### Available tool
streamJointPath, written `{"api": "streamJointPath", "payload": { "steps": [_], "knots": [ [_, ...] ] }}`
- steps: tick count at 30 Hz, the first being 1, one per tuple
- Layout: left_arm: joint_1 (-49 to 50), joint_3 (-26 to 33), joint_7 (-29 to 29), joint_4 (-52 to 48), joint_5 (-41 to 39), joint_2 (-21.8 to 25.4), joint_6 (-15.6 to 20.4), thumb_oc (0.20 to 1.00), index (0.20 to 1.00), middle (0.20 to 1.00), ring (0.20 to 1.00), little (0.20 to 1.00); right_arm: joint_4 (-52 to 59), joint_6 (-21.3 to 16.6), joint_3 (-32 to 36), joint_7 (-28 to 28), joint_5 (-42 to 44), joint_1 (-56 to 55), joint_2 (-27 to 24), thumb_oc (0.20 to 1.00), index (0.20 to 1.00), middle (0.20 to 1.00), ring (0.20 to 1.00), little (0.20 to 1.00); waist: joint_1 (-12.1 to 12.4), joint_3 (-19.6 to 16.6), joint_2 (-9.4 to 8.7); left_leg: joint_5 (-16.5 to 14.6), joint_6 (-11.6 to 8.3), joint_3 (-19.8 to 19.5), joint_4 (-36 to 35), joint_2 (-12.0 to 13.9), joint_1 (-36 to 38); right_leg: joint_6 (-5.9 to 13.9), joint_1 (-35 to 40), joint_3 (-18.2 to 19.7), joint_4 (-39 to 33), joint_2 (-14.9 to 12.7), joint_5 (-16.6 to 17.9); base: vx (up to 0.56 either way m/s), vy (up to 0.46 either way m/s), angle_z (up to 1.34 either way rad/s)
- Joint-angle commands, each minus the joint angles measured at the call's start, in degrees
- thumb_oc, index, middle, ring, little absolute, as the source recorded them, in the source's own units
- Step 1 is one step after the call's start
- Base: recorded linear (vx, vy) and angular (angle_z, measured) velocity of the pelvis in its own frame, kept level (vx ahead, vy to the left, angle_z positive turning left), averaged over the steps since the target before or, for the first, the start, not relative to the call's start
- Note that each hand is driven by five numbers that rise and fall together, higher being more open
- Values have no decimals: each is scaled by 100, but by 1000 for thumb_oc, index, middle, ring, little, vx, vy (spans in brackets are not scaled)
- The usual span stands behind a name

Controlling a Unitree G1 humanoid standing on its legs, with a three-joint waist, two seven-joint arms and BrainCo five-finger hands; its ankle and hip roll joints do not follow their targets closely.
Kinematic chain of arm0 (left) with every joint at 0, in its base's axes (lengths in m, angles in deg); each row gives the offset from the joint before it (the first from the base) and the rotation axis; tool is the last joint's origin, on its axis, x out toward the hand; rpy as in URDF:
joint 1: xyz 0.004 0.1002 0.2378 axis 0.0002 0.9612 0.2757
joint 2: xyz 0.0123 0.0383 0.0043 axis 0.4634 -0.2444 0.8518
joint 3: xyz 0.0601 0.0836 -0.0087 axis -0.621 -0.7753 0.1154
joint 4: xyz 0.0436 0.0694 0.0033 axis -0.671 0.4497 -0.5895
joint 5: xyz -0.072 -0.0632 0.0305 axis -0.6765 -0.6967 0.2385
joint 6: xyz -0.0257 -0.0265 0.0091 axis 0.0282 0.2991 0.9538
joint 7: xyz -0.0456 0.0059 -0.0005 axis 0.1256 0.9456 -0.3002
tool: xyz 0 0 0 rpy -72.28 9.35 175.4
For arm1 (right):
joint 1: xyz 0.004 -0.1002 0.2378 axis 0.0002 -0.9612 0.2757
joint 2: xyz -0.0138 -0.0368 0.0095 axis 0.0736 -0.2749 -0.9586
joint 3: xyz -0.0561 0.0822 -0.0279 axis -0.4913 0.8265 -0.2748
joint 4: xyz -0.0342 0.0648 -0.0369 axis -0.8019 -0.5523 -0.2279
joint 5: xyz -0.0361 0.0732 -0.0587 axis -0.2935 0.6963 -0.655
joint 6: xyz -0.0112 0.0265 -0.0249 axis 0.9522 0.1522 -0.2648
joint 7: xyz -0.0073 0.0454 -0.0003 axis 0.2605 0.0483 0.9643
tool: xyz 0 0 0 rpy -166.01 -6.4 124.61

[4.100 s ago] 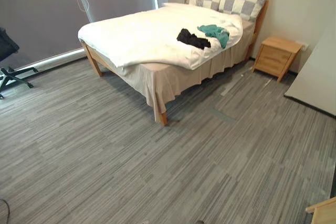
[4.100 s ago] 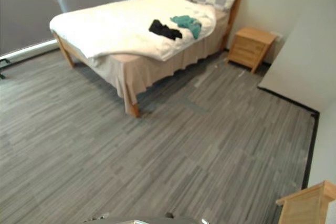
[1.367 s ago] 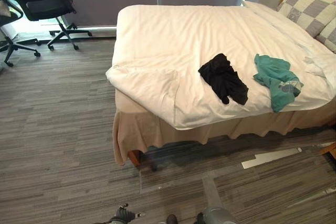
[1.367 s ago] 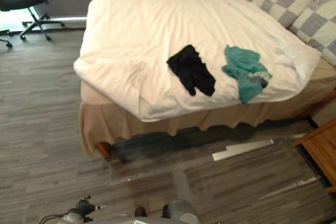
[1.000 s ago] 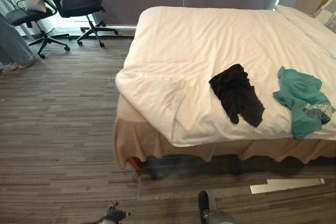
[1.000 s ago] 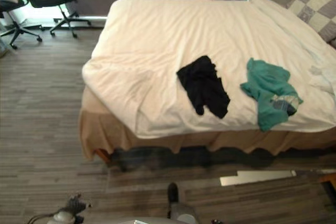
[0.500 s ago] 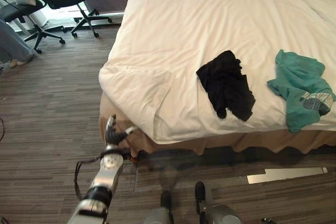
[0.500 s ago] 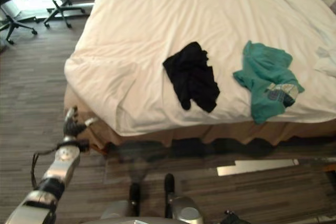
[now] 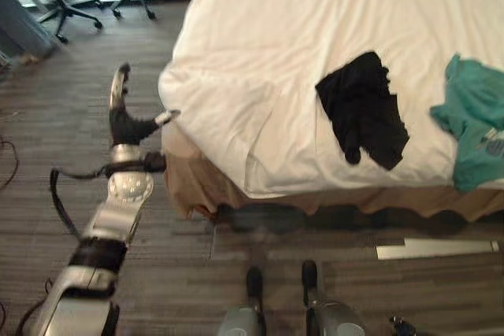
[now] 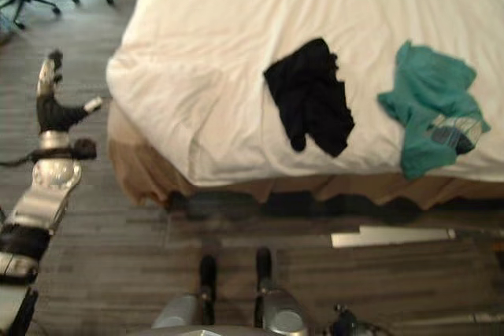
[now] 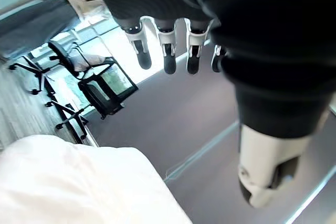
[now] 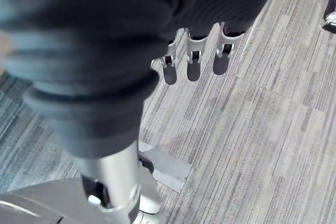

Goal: Tidy up the quilt and then pick up the clothes from the bed and put them into the laundry hamper.

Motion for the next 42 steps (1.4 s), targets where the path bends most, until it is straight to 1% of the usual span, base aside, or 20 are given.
{"api": "streamJointPath", "payload": {
  "steps": [1, 8, 10, 14, 15, 16, 17, 18, 24, 25, 26, 27, 28, 29, 32, 33, 34, 35, 38, 42],
  "knots": [
    [-1374, -515, -198, 961, 521, 148, -170, 1000, 1000, 1000, 1000, 1000, 229, -56, -446, 96, -10, 245, -191, 1000, 1000, 1000, 1000, 1000, -281, 277, -14, -227, -111, 0, 15, 137, 193, 347, -60, 268, 528, -186, -415, -163, 4, -17],
    [-3374, -1969, -411, 2629, 1382, 213, -780, 1000, 1000, 1000, 1000, 1000, 405, -144, -850, 274, 293, 539, -175, 1000, 1000, 1000, 1000, 1000, -425, 685, -55, -75, -112, 72, 11, 161, -247, 409, -575, 308, 682, -181, -300, -53, -14, -16],
    [-3557, -2062, -420, 2875, 1409, 145, -864, 1000, 1000, 1000, 1000, 1000, 382, -137, -868, 295, 315, 561, -165, 1000, 1000, 1000, 1000, 1000, -420, 725, -46, -63, -111, 74, 11, 167, -281, 416, -611, 303, 685, -192, -292, -7, 0, -5],
    [-3966, -2405, -184, 4307, 1642, -139, -1169, 1000, 1000, 1000, 1000, 1000, 236, -107, -968, 373, 488, 695, -152, 1000, 1000, 1000, 1000, 1000, -473, 885, -21, -38, -107, 86, 8, 176, -344, 429, -704, 304, 720, -205, -274, -2, 0, -1],
    [-3972, -2409, -184, 4314, 1642, -141, -1165, 671, 671, 671, 671, 671, 235, -107, -966, 373, 488, 697, -151, 1000, 1000, 1000, 1000, 1000, -472, 887, -21, -39, -108, 85, 9, 176, -342, 429, -702, 303, 719, -205, -275, 0, 0, 0],
    [-3890, -2488, -33, 4659, 1876, -117, -1258, 420, 420, 420, 420, 420, 178, -99, -947, 379, 540, 683, -145, 1000, 1000, 1000, 1000, 1000, -475, 883, -31, -60, -107, 102, 14, 177, -324, 426, -693, 317, 729, -195, -288, 21, 7, -6],
    [-3891, -2489, -33, 4661, 1877, -117, -1257, 376, 376, 376, 376, 376, 178, -99, -947, 379, 540, 683, -144, 1000, 1000, 1000, 1000, 1000, -474, 885, -32, -61, -107, 103, 14, 177, -321, 426, -691, 318, 729, -195, -288, 43, 11, -4],
    [-3649, -2414, 65, 4821, 1976, -128, -1319, 200, 200, 200, 200, 200, 123, -97, -910, 397, 583, 687, -140, 1000, 1000, 1000, 1000, 1000, -463, 852, -50, -102, -103, 129, 26, 181, -270, 426, -661, 327, 738, -192, -298, 42, 6, 1],
    [-2918, -2128, 248, 4873, 2089, 30, -1370, 200, 200, 200, 200, 200, 17, -74, -669, 416, 723, 645, -206, 1000, 1000, 1000, 1000, 1000, -386, 675, -59, -189, -99, 153, 30, 184, -122, 418, -503, 326, 700, -176, -354, 60, 4, -4],
    [-1989, -1695, 362, 4694, 2133, 319, -1365, 200, 200, 200, 200, 200, 157, -112, -313, 360, 1012, 597, -347, 1000, 1000, 1000, 1000, 1000, -296, 491, -57, -248, -99, 151, 20, 180, 45, 410, -336, 307, 663, -186, -383, 91, 7, -8],
    [-1968, -1680, 363, 4682, 2136, 321, -1368, 238, 238, 238, 238, 238, 162, -109, -322, 359, 1013, 592, -354, 1000, 1000, 1000, 1000, 1000, -306, 486, -52, -249, -99, 150, 19, 181, 47, 410, -333, 306, 661, -186, -383, 131, 10, -27],
    [-1599, -1456, 387, 4729, 2092, 413, -1360, 398, 398, 398, 398, 398, 291, -162, -163, 337, 1168, 621, -445, 1000, 1000, 1000, 1000, 1000, -272, 416, -68, -272, -104, 161, 17, 184, 108, 413, -290, 313, 661, -186, -393, 120, 32, -16],
    [-494, -649, 437, 4944, 1900, 628, -1353, 1000, 1000, 1000, 1000, 1000, 1084, -260, 11, 287, 1239, 545, -692, 1000, 1000, 1000, 1000, 1000, -261, 257, -131, -344, -110, 207, 2, 187, 311, 417, -126, 354, 640, -169, -413, 168, 42, -20],
    [275, -79, 441, 5037, 1798, 703, -1335, 1000, 1000, 1000, 1000, 1000, 2154, -380, 103, 252, 1165, 441, -983, 1000, 1000, 1000, 1000, 1000, -203, 162, -173, -388, -117, 214, 2, 179, 418, 423, -32, 362, 629, -172, -431, 130, 40, -7],
    [748, 262, 439, 5056, 1773, 686, -1331, 1000, 1000, 1000, 1000, 1000, 2663, -431, 180, 242, 1143, 355, -1162, 1000, 1000, 1000, 1000, 1000, -181, 106, -178, -407, -120, 213, 2, 176, 474, 428, 39, 353, 605, -179, -440, 57, 15, -7],
    [1447, 774, 495, 5184, 1614, 482, -1299, 1000, 1000, 1000, 1000, 1000, 3650, -577, 342, 166, 1149, 302, -1444, 1000, 1000, 1000, 1000, 1000, -95, 37, -197, -442, -124, 195, 2, 165, 576, 432, 161, 327, 576, -198, -462, 43, 3, 11],
    [1453, 780, 496, 5180, 1615, 482, -1300, 1000, 1000, 1000, 1000, 1000, 3654, -574, 340, 166, 1149, 302, -1446, 1000, 1000, 1000, 1000, 1000, -98, 23, -198, -431, -125, 196, 2, 164, 557, 431, 145, 328, 570, -199, -450, 86, 20, 5],
    [2009, 1227, 575, 5343, 1371, 232, -1285, 1000, 1000, 1000, 1000, 1000, 4210, -639, 446, 177, 1074, 440, -1701, 200, 200, 200, 200, 200, -4, -58, -202, -451, -122, 188, 3, 159, 626, 433, 245, 304, 530, -219, -462, 39, 16, 2],
    [2582, 1726, 640, 5625, 990, -188, -1305, 1000, 1000, 1000, 1000, 1000, 4896, -721, 478, 218, 1060, 1010, -2007, 200, 200, 200, 200, 200, 168, -136, -223, -469, -107, 151, 2, 158, 661, 427, 322, 263, 486, -236, -479, 45, 15, 5],
    [2893, 1633, 644, 5769, 882, -748, -1342, 1000, 1000, 1000, 1000, 1000, 5620, -791, 96, 241, 1175, 2247, -2201, 200, 200, 200, 200, 200, 378, -130, -271, -455, -83, 87, 4, 157, 603, 411, 295, 225, 462, -247, -471, -9, 15, 6]
  ]
}}
